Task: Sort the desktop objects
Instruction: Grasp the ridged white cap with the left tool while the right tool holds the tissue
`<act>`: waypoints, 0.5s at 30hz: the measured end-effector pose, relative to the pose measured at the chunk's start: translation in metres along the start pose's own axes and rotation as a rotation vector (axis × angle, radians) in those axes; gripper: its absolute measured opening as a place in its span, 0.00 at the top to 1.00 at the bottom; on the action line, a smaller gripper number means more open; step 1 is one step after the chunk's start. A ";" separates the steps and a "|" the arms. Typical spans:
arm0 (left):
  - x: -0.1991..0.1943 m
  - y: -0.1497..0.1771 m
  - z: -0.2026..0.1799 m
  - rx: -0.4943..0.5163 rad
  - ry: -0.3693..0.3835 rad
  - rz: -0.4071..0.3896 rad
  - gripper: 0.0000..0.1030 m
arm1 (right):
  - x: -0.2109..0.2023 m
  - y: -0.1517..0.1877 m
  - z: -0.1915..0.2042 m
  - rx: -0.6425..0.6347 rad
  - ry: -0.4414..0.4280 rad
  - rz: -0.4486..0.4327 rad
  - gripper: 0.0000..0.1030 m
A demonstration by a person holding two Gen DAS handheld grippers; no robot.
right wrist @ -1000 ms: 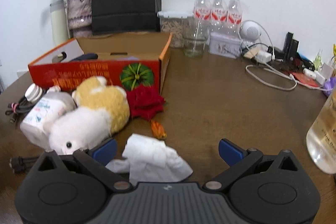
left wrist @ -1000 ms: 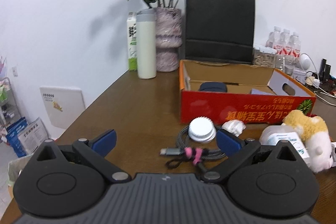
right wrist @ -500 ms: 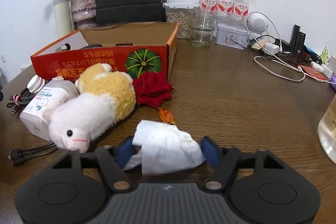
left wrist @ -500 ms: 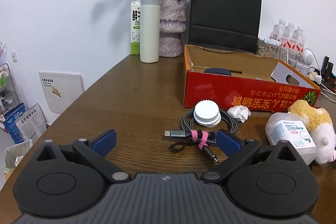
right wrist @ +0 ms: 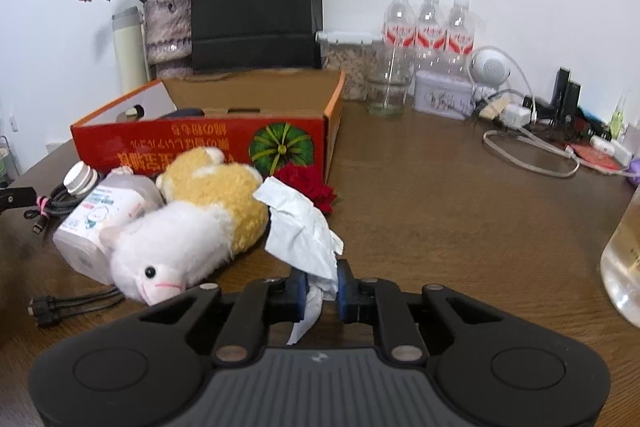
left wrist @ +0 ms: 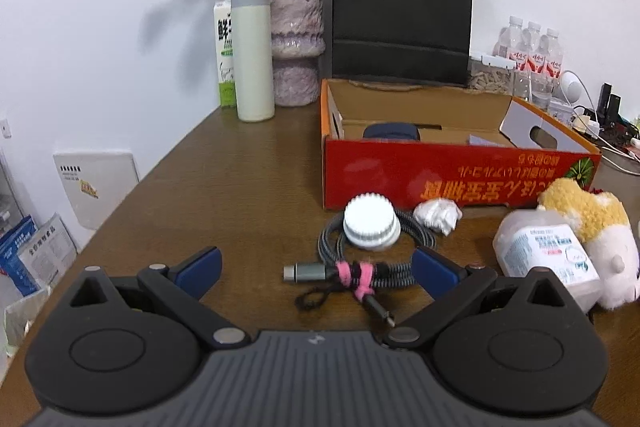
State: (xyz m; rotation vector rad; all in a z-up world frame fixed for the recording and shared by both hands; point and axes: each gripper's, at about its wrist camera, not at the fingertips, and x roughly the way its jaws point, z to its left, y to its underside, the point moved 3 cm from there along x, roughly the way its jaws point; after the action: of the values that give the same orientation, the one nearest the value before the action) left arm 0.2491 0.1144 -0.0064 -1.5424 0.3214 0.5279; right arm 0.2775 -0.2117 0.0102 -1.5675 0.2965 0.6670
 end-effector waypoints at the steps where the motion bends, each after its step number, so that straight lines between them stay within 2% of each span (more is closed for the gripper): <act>1: 0.001 -0.004 -0.001 0.004 0.003 -0.008 0.00 | -0.002 -0.002 0.000 -0.001 0.001 -0.011 0.87; 9: 0.015 -0.029 -0.022 0.079 0.023 -0.041 0.00 | -0.006 -0.032 0.010 -0.045 0.000 -0.075 0.87; 15: 0.040 -0.034 -0.030 0.067 0.022 -0.040 0.00 | 0.006 -0.059 0.027 -0.087 -0.031 -0.102 0.87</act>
State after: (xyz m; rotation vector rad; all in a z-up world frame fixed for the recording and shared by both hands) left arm 0.3043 0.0907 0.0020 -1.4874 0.3217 0.4651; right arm 0.3088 -0.1768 0.0555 -1.6422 0.1652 0.6317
